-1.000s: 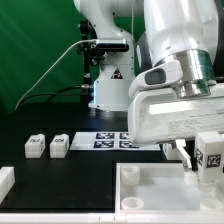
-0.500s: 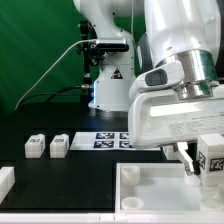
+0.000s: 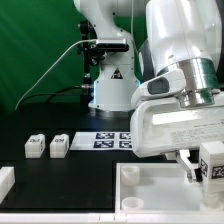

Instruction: Assemble one leg

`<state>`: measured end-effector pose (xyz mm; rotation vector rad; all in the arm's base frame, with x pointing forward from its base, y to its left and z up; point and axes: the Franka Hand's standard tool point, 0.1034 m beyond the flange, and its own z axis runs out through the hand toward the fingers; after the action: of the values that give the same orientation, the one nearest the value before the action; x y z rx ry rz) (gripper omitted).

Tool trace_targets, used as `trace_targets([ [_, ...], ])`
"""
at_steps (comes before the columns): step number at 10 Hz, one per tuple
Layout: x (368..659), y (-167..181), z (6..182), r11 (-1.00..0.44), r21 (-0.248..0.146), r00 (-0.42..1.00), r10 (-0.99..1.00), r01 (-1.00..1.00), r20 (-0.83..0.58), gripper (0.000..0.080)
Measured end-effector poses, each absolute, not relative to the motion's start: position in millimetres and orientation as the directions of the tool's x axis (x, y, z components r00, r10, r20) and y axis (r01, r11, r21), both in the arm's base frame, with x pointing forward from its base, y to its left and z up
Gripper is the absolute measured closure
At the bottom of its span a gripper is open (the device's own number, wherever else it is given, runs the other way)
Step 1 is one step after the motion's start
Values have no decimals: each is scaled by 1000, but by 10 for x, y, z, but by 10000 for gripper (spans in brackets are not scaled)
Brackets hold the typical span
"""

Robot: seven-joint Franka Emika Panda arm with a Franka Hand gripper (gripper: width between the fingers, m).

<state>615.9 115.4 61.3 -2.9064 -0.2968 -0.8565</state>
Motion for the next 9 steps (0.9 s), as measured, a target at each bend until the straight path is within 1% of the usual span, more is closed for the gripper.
trace_targets([
  [9,6190,1147,603,-977,-37,818,154,210,555,506],
])
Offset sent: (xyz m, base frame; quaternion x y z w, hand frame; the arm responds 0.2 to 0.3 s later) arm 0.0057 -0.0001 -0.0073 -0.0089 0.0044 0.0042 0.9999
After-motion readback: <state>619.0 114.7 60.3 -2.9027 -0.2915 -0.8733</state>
